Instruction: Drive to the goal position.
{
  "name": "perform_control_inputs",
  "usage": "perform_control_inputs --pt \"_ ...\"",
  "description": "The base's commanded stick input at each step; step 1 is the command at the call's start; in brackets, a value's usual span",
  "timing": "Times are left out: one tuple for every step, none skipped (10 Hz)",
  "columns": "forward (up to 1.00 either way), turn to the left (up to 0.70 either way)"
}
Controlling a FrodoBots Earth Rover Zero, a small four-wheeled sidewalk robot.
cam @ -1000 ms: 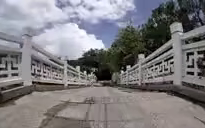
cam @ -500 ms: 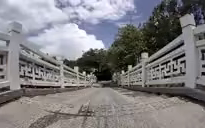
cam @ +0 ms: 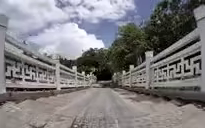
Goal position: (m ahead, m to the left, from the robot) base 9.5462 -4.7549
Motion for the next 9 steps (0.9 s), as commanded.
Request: perform_control_inputs --pt "0.70 0.00" --pt "0.70 0.00" --pt "0.70 0.00" --pt "0.70 0.00" --pt "0.70 0.00" --pt "0.70 0.00" --pt "0.70 0.00" --pt "0.70 0.00" --pt "0.70 0.05"
